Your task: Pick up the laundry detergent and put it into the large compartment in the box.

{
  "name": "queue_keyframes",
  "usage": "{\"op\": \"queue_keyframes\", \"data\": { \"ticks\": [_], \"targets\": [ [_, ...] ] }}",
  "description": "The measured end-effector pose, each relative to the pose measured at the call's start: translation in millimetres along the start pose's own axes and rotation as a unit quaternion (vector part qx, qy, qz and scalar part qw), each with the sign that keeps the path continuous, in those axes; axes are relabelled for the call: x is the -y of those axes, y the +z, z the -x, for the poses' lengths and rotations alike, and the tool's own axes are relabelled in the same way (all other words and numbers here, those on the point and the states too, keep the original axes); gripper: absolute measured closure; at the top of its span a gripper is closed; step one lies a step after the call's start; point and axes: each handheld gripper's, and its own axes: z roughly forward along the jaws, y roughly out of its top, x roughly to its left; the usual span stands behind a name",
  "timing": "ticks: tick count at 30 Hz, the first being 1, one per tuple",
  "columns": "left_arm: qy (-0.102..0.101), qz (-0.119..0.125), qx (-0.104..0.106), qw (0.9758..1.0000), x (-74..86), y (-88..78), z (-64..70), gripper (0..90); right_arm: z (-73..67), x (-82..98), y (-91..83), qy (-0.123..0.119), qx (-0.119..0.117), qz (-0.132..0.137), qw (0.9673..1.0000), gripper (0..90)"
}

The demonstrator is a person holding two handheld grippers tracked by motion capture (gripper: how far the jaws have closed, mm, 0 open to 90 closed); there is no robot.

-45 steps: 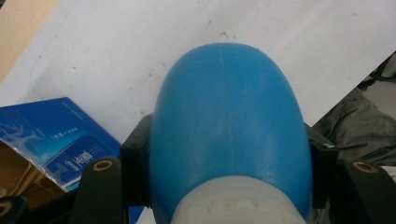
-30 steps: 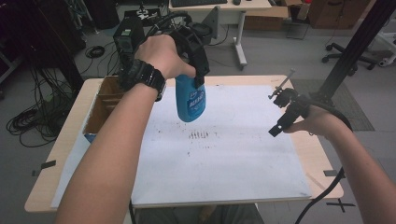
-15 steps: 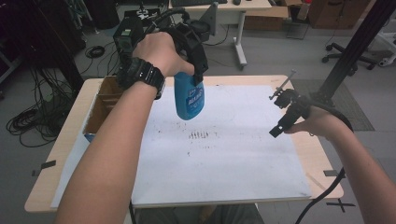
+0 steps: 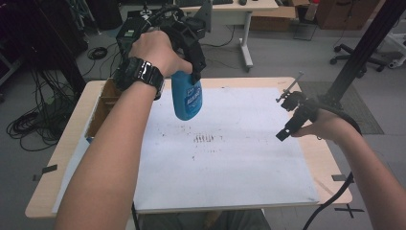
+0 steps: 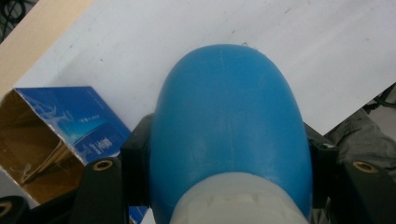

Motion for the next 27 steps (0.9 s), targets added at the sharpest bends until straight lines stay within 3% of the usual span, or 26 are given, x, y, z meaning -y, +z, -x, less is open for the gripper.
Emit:
{"op": "queue_keyframes", "data": {
  "ticks": [27],
  "targets": [
    [-0.046, -0.013, -0.005, 0.9989, 19.0, 6.4, -32.7, 37.8, -0.3, -2.5, 3.2, -0.003, -0.001, 0.0, 1.0, 13.2]
  ]
}}
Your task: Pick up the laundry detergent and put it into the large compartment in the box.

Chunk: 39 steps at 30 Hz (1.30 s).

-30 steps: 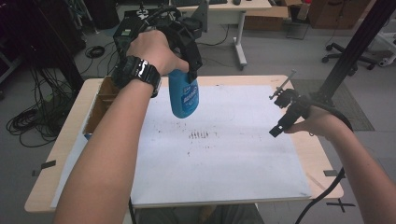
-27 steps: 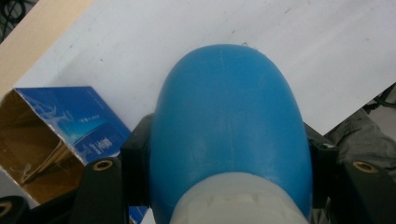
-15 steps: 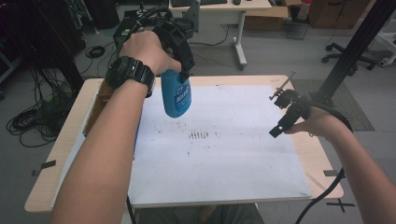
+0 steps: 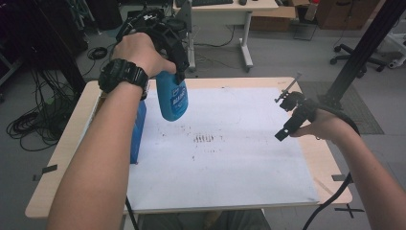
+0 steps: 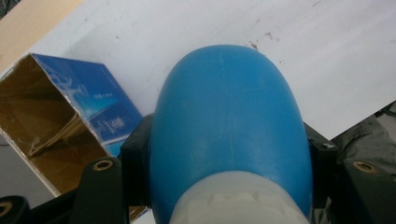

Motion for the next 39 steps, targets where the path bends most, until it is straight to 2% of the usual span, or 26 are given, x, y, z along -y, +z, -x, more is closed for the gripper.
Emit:
{"op": "queue_keyframes", "data": {
  "ticks": [15, 27, 39],
  "targets": [
    [-0.025, -0.002, -0.006, 0.9997, 14.9, 3.0, -25.0, 37.8, 1.2, 0.1, 1.3, 0.003, 0.001, -0.003, 1.0, 13.1],
    [-0.048, 0.004, -0.004, 0.9988, 31.0, -4.1, -46.2, 37.8, 1.2, 0.0, 0.7, 0.005, 0.001, -0.003, 1.0, 13.2],
    [-0.076, 0.017, -0.004, 0.9969, 48.1, -12.4, -68.8, 37.8, 2.9, 0.8, -2.5, 0.009, 0.004, -0.004, 0.9999, 13.2]
  ]
}}
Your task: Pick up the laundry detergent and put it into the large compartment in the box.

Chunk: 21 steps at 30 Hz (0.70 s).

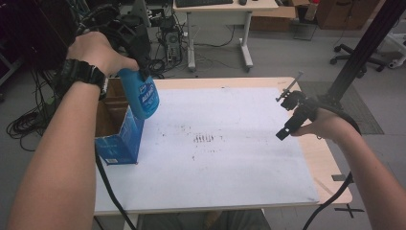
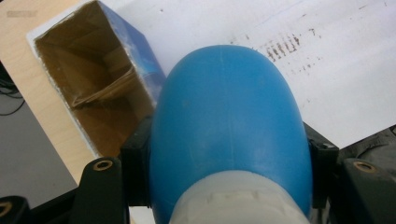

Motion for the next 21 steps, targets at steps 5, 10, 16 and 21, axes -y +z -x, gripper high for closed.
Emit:
{"op": "queue_keyframes", "data": {
  "ticks": [5, 10, 16, 21],
  "targets": [
    [-0.009, 0.004, -0.004, 0.9999, 6.3, -4.8, -10.5, 37.8, 1.1, 0.5, 0.4, 0.0, -0.001, 0.002, 1.0, 13.2],
    [-0.018, 0.009, -0.006, 0.9998, 11.6, -7.7, -18.6, 37.8, 0.8, 0.1, 0.8, 0.001, -0.001, -0.001, 1.0, 13.2],
    [-0.029, 0.006, -0.011, 0.9995, 15.6, -8.2, -26.9, 37.8, 1.1, 0.3, -1.0, 0.002, -0.001, 0.002, 1.0, 13.1],
    [-0.034, 0.008, -0.015, 0.9993, 17.2, -8.4, -31.0, 37.8, 2.4, 1.8, -1.8, 0.004, 0.0, 0.002, 1.0, 13.2]
  ]
}}
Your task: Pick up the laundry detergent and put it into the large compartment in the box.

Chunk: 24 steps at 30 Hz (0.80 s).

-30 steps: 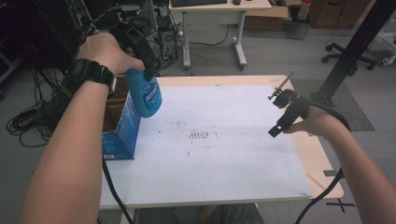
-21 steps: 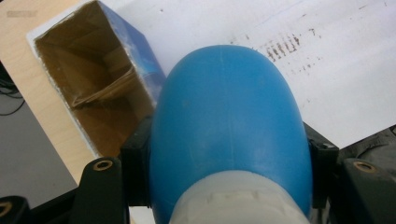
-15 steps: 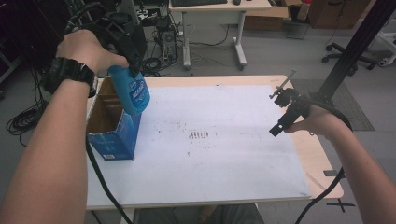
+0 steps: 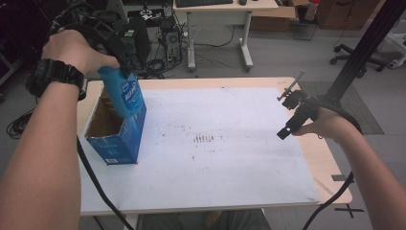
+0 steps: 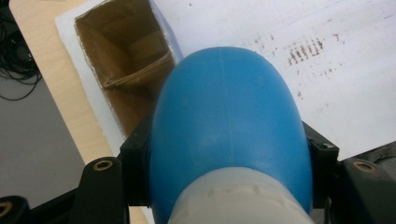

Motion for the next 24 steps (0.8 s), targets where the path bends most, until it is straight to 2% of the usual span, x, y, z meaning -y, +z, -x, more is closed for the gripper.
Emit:
{"op": "queue_keyframes", "data": {
  "ticks": [14, 24],
  "targets": [
    [-0.028, 0.0, 0.003, 0.9996, 9.0, 2.3, -19.8, 37.8, 0.9, 1.4, 2.0, 0.002, -0.001, -0.001, 1.0, 13.2],
    [-0.05, -0.002, -0.006, 0.9987, 15.8, 5.9, -34.0, 37.8, 1.8, 1.7, 4.6, 0.002, -0.001, -0.004, 1.0, 13.2]
  ]
}}
